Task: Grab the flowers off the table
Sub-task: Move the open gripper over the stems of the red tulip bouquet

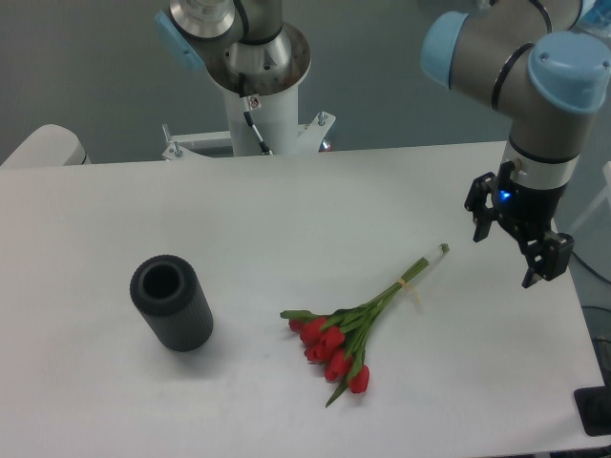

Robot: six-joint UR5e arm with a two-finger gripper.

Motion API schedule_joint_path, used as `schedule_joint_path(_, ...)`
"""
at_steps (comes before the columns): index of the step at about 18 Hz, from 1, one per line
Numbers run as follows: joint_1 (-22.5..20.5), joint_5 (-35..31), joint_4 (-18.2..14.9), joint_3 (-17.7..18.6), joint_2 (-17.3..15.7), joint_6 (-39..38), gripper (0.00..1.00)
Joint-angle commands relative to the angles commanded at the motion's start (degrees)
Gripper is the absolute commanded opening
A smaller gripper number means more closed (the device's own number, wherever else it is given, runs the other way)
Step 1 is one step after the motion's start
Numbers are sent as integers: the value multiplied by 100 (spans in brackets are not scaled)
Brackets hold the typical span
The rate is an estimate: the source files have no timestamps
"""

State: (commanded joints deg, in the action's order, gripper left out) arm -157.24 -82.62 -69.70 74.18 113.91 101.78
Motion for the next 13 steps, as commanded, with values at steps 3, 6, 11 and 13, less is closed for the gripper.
schedule_joint_path(3,88,-9,0,9,9,-114,100)
schedule_joint_path(6,149,-9,18,70,18,-368,100)
schedule_joint_path(11,368,0,201,404,0,-1071,100)
schedule_joint_path(13,422,-9,299,501,0,-1344,100)
